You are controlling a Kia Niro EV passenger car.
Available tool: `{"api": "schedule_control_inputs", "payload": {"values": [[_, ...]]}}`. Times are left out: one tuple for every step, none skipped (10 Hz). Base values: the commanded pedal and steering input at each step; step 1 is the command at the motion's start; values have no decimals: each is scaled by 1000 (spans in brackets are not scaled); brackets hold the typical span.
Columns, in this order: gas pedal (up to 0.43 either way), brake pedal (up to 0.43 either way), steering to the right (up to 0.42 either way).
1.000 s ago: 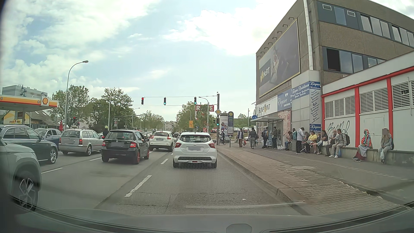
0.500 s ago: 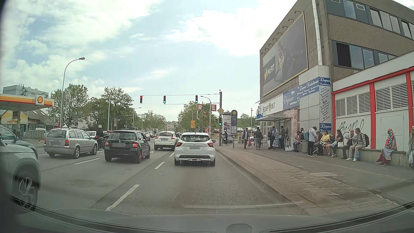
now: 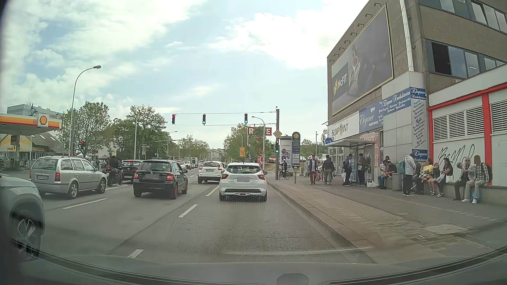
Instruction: Follow the waypoints while adhering to traffic rules and regulations
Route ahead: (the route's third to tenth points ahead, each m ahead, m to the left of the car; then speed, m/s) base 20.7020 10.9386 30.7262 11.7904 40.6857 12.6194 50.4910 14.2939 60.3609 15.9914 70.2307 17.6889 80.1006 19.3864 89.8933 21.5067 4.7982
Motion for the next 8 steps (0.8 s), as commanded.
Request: {"api": "schedule_control_inputs", "payload": {"values": [[350, 30, -43], [339, 24, -43], [331, 24, -41], [331, 24, -37], [331, 24, -35], [319, 30, -34], [311, 24, -31], [299, 30, -28]]}}
